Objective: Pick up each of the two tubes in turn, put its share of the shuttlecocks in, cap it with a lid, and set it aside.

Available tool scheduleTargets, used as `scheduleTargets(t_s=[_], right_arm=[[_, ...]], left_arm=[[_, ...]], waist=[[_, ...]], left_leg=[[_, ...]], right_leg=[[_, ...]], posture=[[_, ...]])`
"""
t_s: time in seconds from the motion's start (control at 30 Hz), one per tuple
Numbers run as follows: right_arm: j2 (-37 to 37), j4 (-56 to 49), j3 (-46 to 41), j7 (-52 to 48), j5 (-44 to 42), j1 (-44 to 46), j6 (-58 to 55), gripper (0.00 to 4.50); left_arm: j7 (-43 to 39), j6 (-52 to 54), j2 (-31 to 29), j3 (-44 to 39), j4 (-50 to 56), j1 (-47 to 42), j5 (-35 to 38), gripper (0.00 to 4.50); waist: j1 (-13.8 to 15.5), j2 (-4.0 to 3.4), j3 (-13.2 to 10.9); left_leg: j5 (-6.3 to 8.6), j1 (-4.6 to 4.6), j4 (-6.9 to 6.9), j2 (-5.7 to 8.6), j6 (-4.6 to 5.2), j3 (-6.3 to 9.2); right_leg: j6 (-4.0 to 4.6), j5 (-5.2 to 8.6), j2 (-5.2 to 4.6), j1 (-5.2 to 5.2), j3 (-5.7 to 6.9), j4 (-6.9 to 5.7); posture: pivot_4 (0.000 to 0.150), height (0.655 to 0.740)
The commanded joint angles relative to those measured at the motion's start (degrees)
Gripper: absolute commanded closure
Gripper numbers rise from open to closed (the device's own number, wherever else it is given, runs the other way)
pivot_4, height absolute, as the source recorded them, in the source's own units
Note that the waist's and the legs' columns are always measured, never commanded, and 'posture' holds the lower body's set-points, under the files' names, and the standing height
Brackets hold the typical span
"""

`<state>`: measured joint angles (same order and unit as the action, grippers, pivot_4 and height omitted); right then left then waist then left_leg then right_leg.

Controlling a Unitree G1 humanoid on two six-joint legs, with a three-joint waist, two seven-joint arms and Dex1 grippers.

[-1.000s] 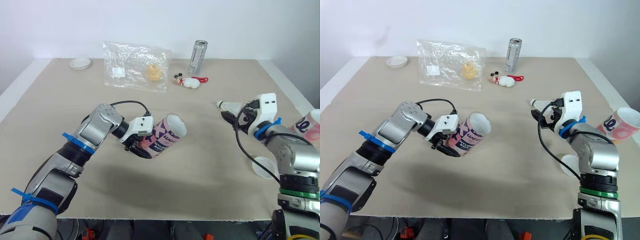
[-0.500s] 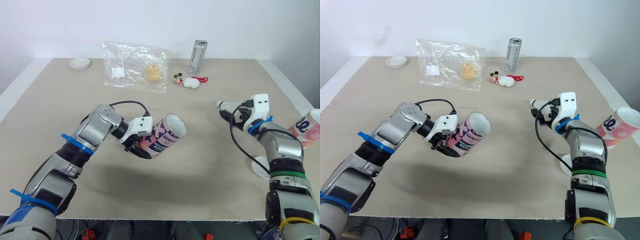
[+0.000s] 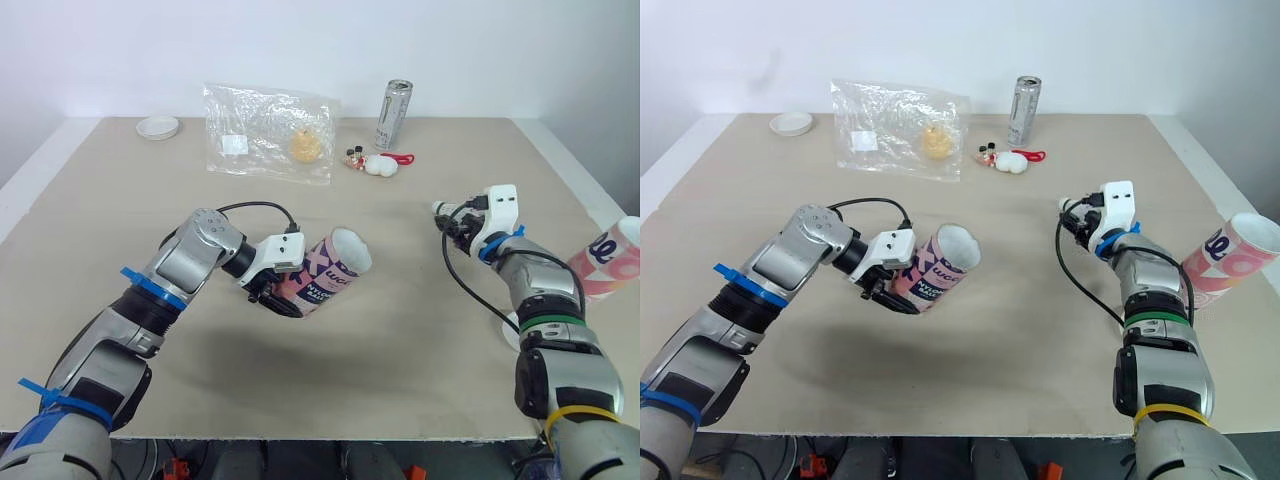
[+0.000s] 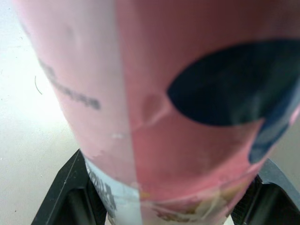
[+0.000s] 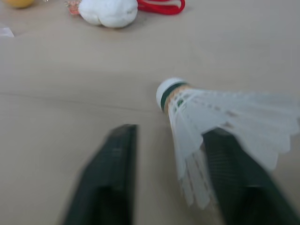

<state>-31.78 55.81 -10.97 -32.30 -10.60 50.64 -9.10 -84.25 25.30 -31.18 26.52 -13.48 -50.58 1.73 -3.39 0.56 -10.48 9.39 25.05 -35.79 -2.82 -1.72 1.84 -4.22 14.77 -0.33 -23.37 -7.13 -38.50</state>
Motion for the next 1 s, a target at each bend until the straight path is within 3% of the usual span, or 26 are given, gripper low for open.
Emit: scheduleTargets(t_s=[0.03, 0.07, 0.3, 0.37, 0.53, 0.73, 1.0], right_arm=[[0.0, 0.2, 0.3, -1.2, 0.8, 2.1, 2.6, 4.08], [-0.1, 0.1, 0.5, -1.4, 1.0, 2.0, 3.2, 4.43], [-1.2, -6.3, 2.9, -5.8, 2.3, 0.9, 5.8, 4.43], [-2.7, -13.5, 4.3, -9.7, 2.4, -0.1, 6.0, 4.43], [-11.6, -40.1, 9.3, -30.1, -2.2, -0.5, 5.7, 4.43], [-18.9, -57.7, 13.7, -46.8, -8.3, 0.1, 3.7, 4.43], [-19.9, -63.9, 17.9, -51.3, -6.8, -0.9, 4.2, 4.43]], left_arm=[[0.3, 0.1, -0.5, -0.5, 0.7, 0.1, 0.0, 1.75], [0.4, 0.1, -0.4, -0.5, 0.6, 0.1, 0.0, 1.75], [0.2, -0.6, 0.1, -0.3, -0.4, -0.3, 0.0, 1.75], [0.1, -0.4, 0.3, -0.3, -0.5, -0.5, 0.1, 1.75], [0.0, -0.8, 0.3, -0.4, -0.7, -0.5, 0.2, 1.75], [0.1, -1.2, 0.5, -0.3, -1.2, -0.7, 0.2, 1.75], [0.6, -0.8, 0.7, -0.4, -0.9, -0.5, 0.3, 1.75]], waist=[[0.0, 0.00, 0.0], [0.0, 0.00, 0.0], [-0.1, -0.02, 0.0], [-0.1, -0.04, 0.0], [0.2, -0.26, -0.1], [0.3, -0.22, -0.1], [0.5, -0.22, -0.1]], left_leg=[[0.00, 0.00, 0.00, 0.00, 0.00, 0.00], [0.00, 0.00, 0.00, 0.00, 0.00, 0.00], [0.00, 0.00, -0.01, 0.01, 0.00, 0.00], [0.00, 0.00, -0.01, 0.01, -0.01, 0.00], [0.00, 0.04, -0.01, 0.05, -0.01, 0.01], [0.00, -0.01, 0.01, 0.03, -0.01, 0.07], [0.00, 0.01, -0.08, 0.03, -0.01, 0.03]], right_leg=[[0.00, 0.00, 0.00, 0.00, 0.00, 0.00], [0.00, 0.00, 0.00, 0.00, 0.00, 0.00], [-0.01, 0.00, 0.00, 0.00, -0.01, 0.00], [-0.01, 0.00, 0.00, 0.00, 0.00, -0.01], [-0.11, 0.05, -0.04, -0.01, -0.01, -0.01], [-0.05, 0.09, -0.03, 0.04, 0.07, 0.00], [-0.05, 0.06, -0.06, 0.01, 0.04, 0.00]], posture=[[0.150, 0.7400], [0.150, 0.7400], [0.150, 0.7400], [0.150, 0.7400], [0.150, 0.7400], [0.150, 0.7400], [0.150, 0.7400]])
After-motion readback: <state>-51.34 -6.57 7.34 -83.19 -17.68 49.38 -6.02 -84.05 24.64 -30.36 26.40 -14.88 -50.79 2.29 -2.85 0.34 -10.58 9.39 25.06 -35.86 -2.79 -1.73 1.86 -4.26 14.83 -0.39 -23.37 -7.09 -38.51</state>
